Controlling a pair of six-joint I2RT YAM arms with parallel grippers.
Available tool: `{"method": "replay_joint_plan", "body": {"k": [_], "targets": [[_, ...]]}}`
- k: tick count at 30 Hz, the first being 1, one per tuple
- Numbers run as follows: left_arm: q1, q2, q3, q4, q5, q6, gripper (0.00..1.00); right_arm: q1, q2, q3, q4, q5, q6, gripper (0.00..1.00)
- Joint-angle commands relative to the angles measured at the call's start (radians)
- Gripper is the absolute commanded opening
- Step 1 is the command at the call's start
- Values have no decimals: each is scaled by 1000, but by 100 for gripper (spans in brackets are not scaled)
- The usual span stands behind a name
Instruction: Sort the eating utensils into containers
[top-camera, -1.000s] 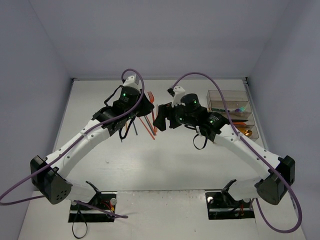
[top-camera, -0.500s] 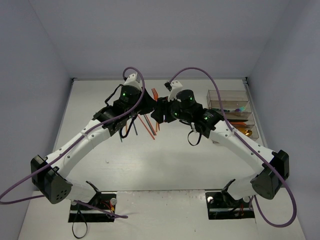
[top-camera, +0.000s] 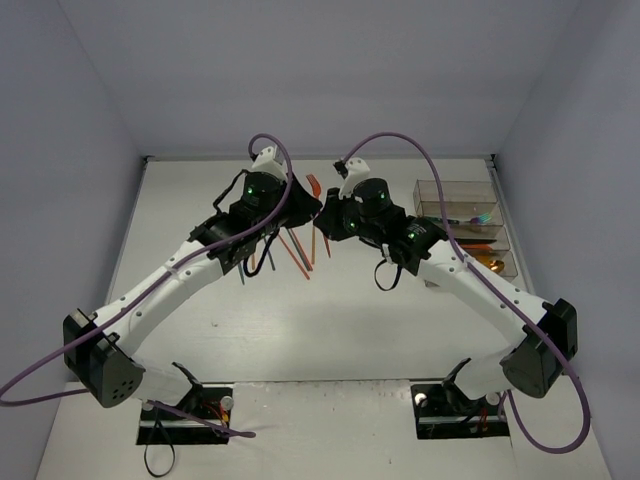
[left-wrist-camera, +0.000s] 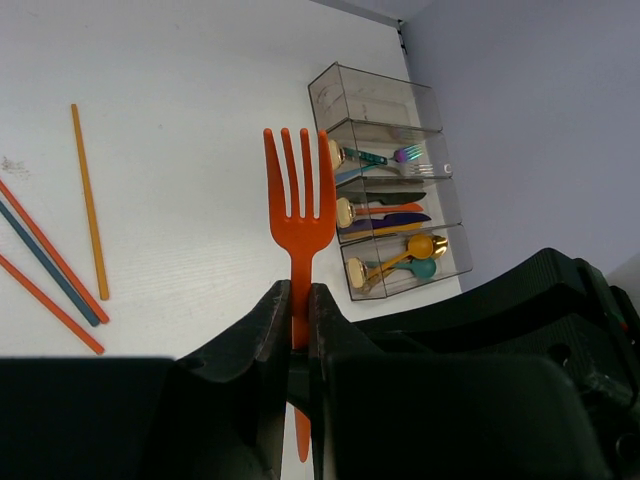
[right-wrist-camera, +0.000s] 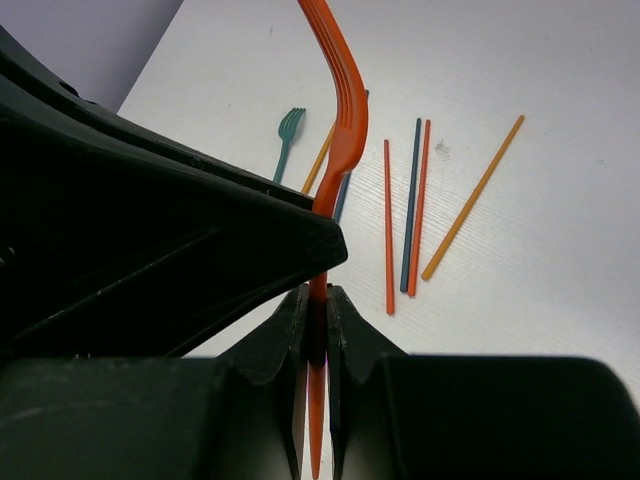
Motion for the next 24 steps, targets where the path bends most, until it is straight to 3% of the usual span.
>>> {"method": "replay_joint_plan", "body": {"k": [1, 3, 6, 14, 18, 24], "targets": [[-16, -31, -12, 35, 1, 21, 2, 4, -33, -1, 105, 35, 12, 0], [-15, -47, -22, 30, -27, 39, 15, -4, -32, -13, 105, 40, 22, 0], [-15, -70, -34, 5, -59, 69, 43, -13, -28, -22, 105, 48, 37, 0], [-9, -154, -54, -90, -201, 186, 79, -73, -11, -44, 102, 79, 103, 0], [4, -229, -101, -139, -298, 259, 92, -183, -13, -75, 103, 97, 167, 0], [81, -355, -197, -210, -395, 379, 97, -384, -33, -151, 105, 163, 346, 0]]}}
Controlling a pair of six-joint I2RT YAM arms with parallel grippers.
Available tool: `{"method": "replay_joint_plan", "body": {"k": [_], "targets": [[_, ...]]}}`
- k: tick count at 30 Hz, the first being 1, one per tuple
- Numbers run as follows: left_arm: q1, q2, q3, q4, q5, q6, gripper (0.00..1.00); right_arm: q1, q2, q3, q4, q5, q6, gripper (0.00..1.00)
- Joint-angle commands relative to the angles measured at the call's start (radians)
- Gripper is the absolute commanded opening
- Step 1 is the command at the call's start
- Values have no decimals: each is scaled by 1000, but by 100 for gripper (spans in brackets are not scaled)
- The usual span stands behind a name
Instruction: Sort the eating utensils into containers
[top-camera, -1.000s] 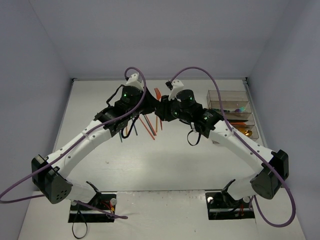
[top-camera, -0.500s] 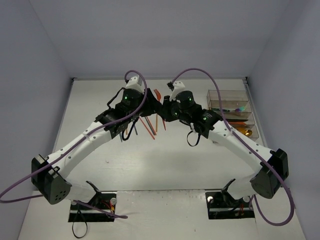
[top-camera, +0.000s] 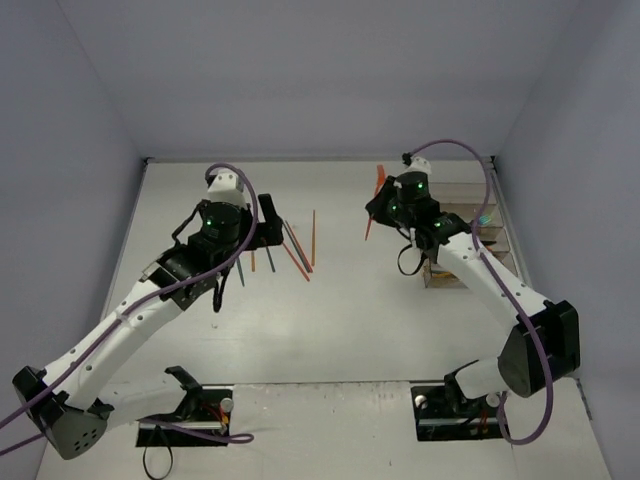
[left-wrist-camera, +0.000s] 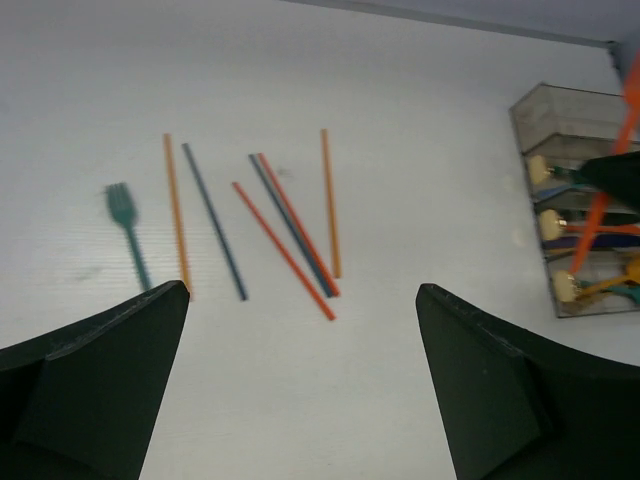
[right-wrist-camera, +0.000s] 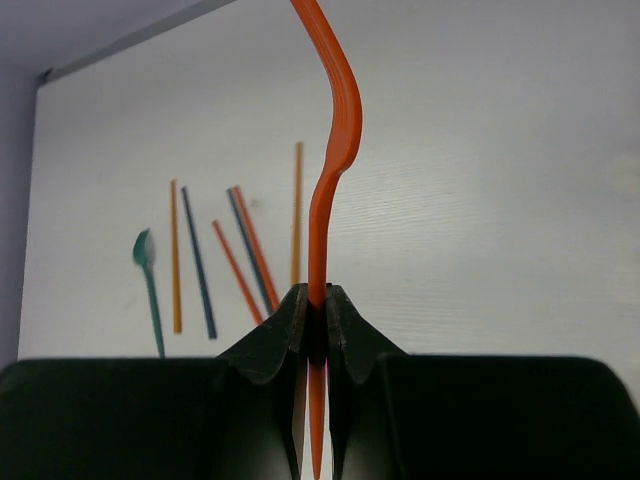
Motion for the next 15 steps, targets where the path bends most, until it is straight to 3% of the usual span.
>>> {"method": "replay_joint_plan", "body": {"k": [1, 10, 15], "targets": [[84, -97, -56, -52, -108, 138, 97, -137, -28, -47, 63, 88, 176, 0], [299, -255, -241, -120, -69, 250, 97, -400, 31, -134, 80, 217, 411, 0], [319, -284, -314, -127, -78, 255, 97, -476, 105, -110, 90, 265, 491, 0]]}}
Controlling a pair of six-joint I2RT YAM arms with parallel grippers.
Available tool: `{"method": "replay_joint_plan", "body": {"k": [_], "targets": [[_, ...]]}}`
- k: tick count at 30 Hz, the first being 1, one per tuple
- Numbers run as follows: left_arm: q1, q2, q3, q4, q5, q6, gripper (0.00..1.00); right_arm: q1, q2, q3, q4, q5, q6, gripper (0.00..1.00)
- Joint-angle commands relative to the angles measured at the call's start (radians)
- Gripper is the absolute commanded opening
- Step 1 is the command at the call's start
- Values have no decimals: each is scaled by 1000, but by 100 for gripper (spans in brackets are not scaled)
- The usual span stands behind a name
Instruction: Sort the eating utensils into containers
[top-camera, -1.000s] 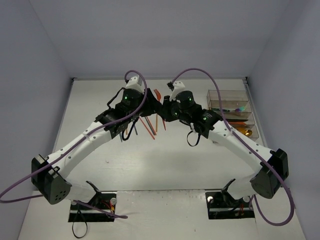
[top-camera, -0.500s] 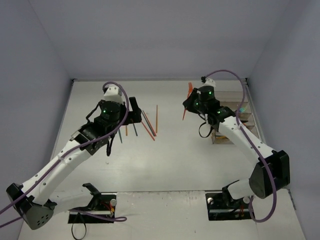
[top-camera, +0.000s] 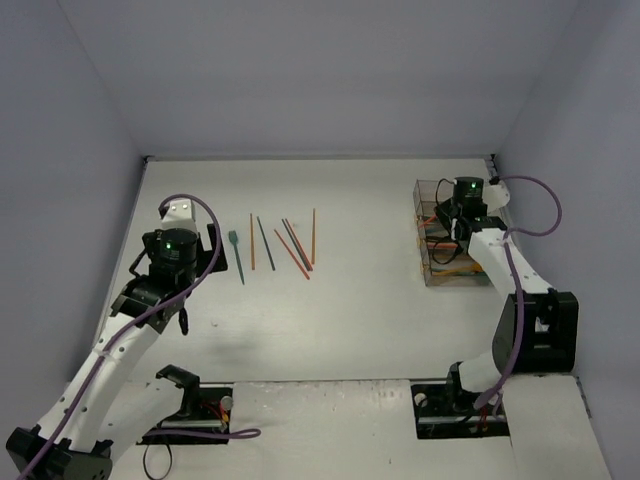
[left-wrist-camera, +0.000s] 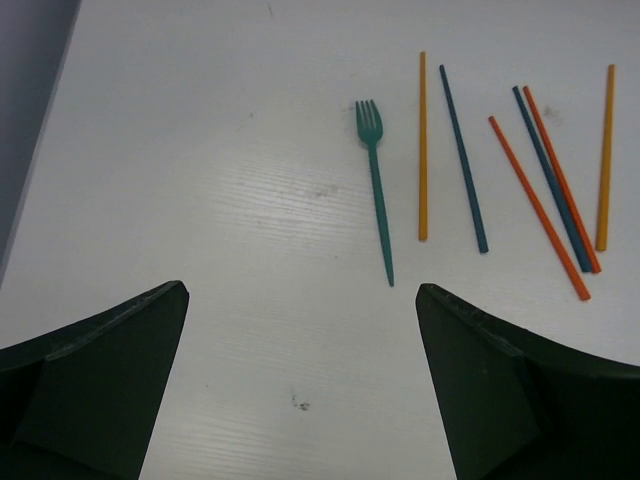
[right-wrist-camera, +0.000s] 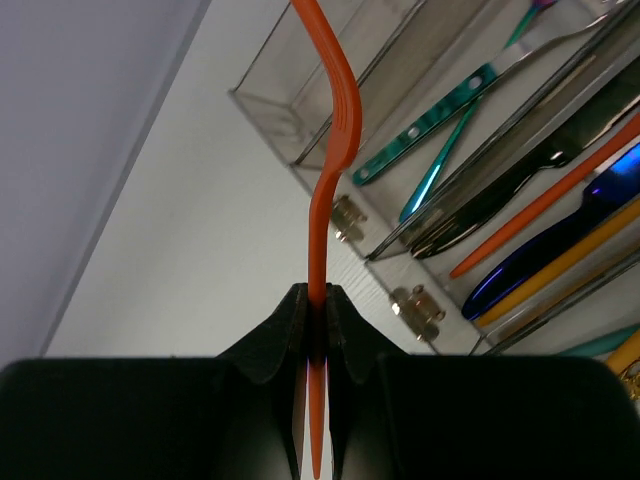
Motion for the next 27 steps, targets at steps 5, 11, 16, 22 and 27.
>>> {"method": "replay_joint_plan", "body": {"k": [5, 11, 16, 22, 27], "targets": [[13, -35, -75, 36, -23, 36, 97, -95, 143, 68, 71, 138, 202, 0], [13, -20, -77, 67, -35, 54, 97, -116, 225, 136, 81, 176, 302, 0], [15, -18, -77, 73, -31, 57, 97, -116, 286, 186, 84, 203, 352, 1], [15, -16, -77, 76, -25, 59, 97, -124, 349, 217, 83, 205, 400, 11], [15, -15, -77, 75, -21, 55, 97, -127, 367, 222, 87, 177, 403, 40]]}}
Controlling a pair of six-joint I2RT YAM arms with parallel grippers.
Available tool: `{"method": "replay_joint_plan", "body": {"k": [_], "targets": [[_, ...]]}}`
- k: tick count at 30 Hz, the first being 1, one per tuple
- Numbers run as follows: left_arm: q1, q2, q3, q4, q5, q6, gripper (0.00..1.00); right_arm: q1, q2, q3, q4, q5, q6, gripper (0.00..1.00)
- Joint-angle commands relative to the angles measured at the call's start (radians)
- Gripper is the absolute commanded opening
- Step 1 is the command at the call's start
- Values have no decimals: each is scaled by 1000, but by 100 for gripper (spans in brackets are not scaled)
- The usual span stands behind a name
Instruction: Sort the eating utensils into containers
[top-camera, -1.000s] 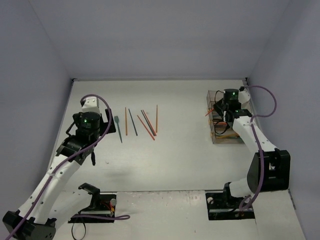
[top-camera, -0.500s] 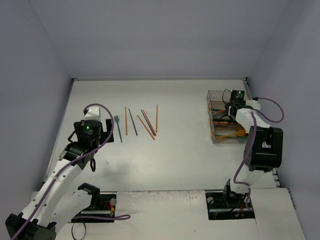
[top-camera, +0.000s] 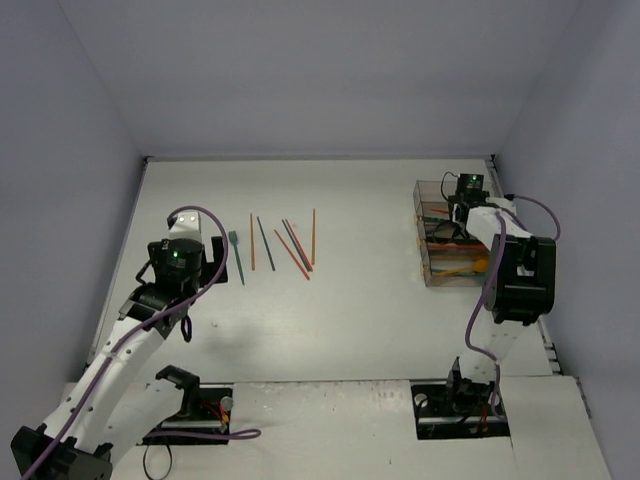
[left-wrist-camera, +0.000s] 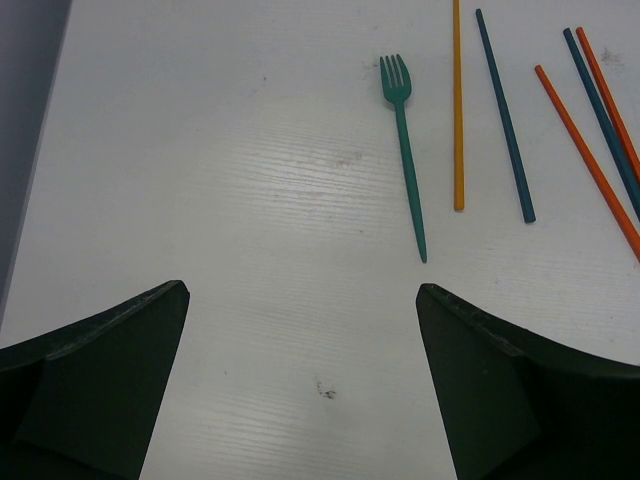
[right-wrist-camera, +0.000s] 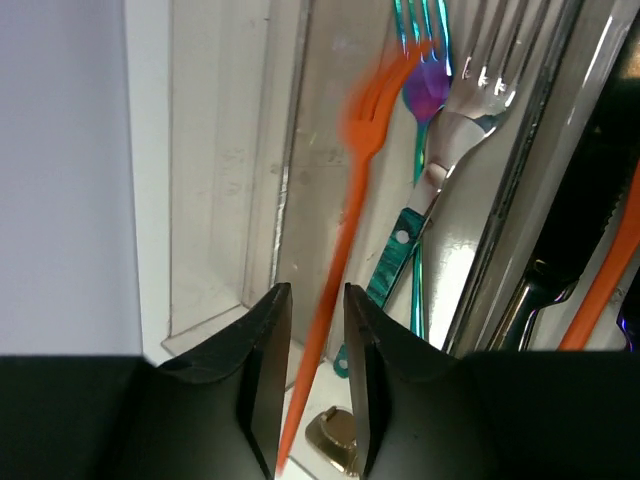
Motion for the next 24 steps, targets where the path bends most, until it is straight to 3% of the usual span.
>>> {"method": "replay_joint_plan", "body": {"k": [1, 4, 9, 13, 24], "targets": [[6, 6, 25, 53, -7, 9, 97, -8, -9, 51, 33, 27, 10, 47], [6, 15, 25, 51, 11, 0, 97, -7, -39, 69, 34, 3, -63, 70], [6, 70, 55, 33, 77, -45, 98, -8, -149, 70, 32, -25, -231, 92], [6, 129, 82, 34, 115, -98, 97, -10, -249, 78, 31, -126, -435, 98], [25, 462, 219, 43, 147, -258, 97, 1, -531, -19, -24, -419, -871, 100]]}}
